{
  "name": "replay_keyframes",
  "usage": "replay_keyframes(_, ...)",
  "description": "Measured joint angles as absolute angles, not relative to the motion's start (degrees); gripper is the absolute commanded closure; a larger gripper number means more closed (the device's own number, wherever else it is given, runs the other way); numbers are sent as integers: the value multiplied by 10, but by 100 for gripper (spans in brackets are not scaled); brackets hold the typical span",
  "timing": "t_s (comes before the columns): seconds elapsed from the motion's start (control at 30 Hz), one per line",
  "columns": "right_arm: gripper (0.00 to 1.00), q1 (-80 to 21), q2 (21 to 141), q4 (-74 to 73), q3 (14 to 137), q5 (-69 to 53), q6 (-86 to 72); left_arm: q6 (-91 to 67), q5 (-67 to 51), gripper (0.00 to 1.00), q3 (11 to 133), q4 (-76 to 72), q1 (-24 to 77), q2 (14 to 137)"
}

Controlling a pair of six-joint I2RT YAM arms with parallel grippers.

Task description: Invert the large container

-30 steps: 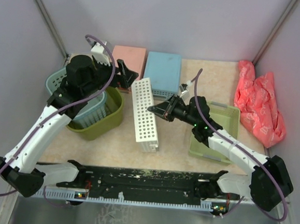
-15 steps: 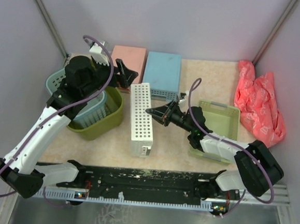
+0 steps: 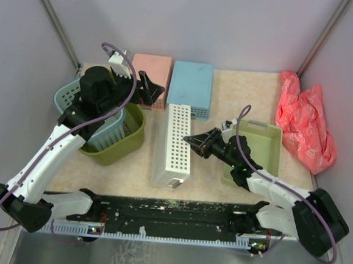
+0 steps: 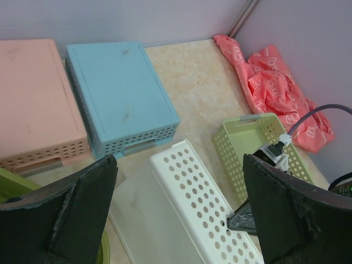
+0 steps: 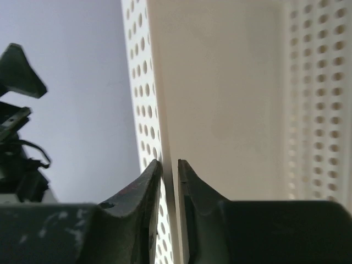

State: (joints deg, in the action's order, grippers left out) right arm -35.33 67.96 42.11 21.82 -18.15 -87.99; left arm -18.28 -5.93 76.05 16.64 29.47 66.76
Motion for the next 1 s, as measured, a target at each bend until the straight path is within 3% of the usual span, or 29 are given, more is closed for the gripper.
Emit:
replay_keyframes(0.13, 40, -348, 596, 211, 253, -136, -803, -183, -65, 0, 759, 164, 295, 671)
replay_keyframes(0.23, 32, -346, 580, 80, 302, -102, -740, -185, -70, 0, 759, 159, 295, 677)
replay_keyframes(0.57, 30, -344, 588, -147, 416, -27, -600, -187, -82, 0, 753, 154, 295, 685)
replay_keyframes(1.0, 31, -344, 604, -290, 444, 43, -519, -186, -87, 0, 749, 151, 295, 686)
